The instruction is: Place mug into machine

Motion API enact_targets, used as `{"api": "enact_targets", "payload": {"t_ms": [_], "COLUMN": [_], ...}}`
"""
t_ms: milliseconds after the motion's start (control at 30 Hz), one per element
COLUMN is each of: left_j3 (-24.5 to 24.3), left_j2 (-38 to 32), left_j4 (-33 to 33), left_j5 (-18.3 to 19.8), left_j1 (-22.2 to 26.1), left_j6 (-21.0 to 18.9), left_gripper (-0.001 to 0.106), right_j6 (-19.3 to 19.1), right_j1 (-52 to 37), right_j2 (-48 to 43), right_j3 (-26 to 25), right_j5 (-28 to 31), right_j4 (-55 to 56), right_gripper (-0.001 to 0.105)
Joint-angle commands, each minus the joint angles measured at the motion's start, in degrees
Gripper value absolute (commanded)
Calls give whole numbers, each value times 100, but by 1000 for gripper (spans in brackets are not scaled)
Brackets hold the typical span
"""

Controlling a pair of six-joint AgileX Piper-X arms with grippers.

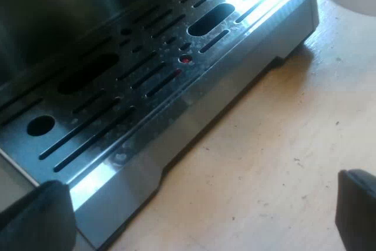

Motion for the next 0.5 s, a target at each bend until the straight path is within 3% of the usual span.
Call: {"api": "enact_targets", "payload": {"t_ms": [33, 500], "left_j3": [-36, -36], "left_j2": [6, 6], "left_j4": [-96, -96], "left_j5": [209, 233], "left_j1": [-19, -19], "left_j6": [-61, -61], "left_gripper": [91, 91], "right_j6": [13, 13], "right_j1": [12, 2], "right_j2": [320, 1996], "right_j3": [-218, -963], "right_j5": [68, 58], "right_j4": [-710, -1148], "right_gripper": [0, 0]}}
